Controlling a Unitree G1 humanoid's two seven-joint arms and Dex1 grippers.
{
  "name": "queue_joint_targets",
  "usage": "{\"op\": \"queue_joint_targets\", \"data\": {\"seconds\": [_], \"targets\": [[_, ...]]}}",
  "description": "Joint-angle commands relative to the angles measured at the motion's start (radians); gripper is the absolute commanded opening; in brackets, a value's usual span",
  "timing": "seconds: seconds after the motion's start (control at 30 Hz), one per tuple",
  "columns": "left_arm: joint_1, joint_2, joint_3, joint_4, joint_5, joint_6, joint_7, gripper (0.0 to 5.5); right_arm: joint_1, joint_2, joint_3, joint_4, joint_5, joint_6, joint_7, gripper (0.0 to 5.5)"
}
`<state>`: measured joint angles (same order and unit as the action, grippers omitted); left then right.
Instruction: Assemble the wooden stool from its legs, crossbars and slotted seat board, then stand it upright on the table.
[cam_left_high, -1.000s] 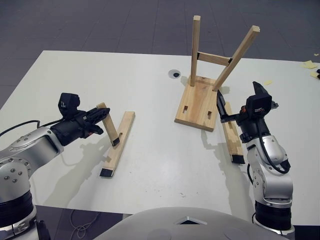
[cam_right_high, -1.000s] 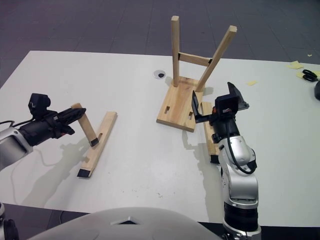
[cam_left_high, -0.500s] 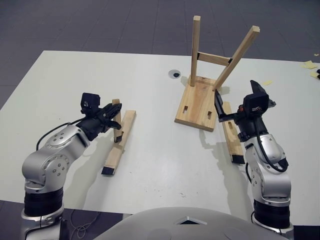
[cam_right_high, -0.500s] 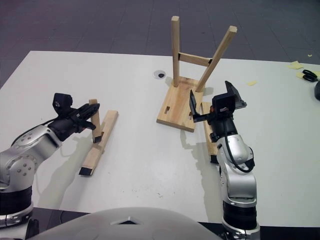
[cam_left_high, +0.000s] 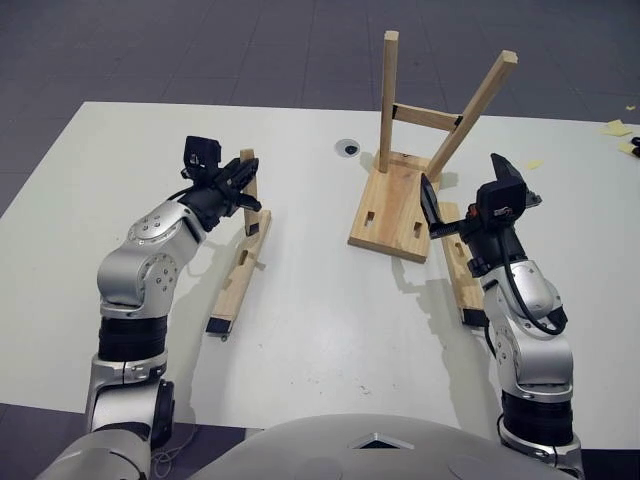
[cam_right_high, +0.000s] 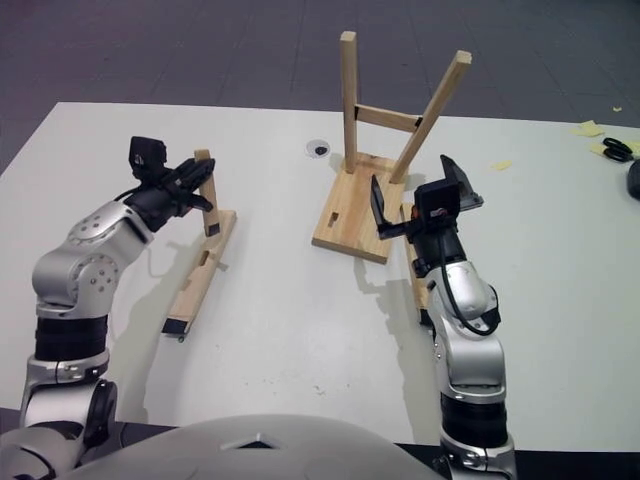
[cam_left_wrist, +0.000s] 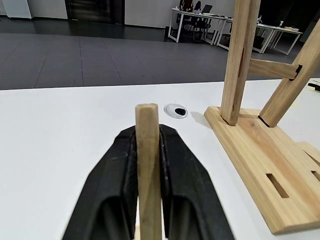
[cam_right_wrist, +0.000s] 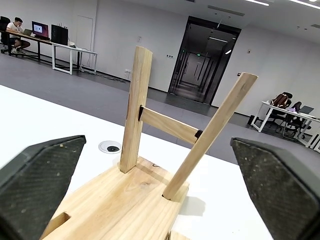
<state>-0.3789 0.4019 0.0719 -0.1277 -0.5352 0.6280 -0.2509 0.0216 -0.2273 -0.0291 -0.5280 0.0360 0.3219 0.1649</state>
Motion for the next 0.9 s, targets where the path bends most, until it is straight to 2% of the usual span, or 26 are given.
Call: {"op": "queue_joint_targets", "data": {"seconds": [0.03, 0.17, 0.33, 0.5, 0.67, 0.9], "targets": [[-0.138, -0.038, 0.043, -0.026, -0.03, 0.009, 0.01, 0.41, -0.051, 0.045, 0.043, -0.033, 0.137, 0.049, 0.072, 5.4], [-0.215, -0.087, 0.069, -0.123, -0.136, 0.096, 0.027, 0.41, -0.151, 0.104, 0.028, -0.038, 0.401, 0.265, 0.121, 5.4], [-0.224, -0.127, 0.033, -0.206, -0.194, 0.167, 0.036, 0.41, -0.294, 0.112, 0.058, 0.039, 0.475, 0.358, 0.134, 5.4], [-0.218, -0.158, 0.013, -0.233, -0.198, 0.188, 0.047, 0.41, -0.365, 0.133, 0.119, 0.088, 0.49, 0.405, 0.144, 5.4], [-0.237, -0.169, 0.004, -0.248, -0.208, 0.196, 0.045, 0.41, -0.391, 0.124, 0.187, 0.216, 0.38, 0.348, 0.13, 5.4], [-0.203, -0.109, 0.014, -0.257, -0.188, 0.205, 0.014, 0.41, -0.421, 0.055, 0.114, 0.27, 0.291, 0.278, 0.111, 5.4]]}}
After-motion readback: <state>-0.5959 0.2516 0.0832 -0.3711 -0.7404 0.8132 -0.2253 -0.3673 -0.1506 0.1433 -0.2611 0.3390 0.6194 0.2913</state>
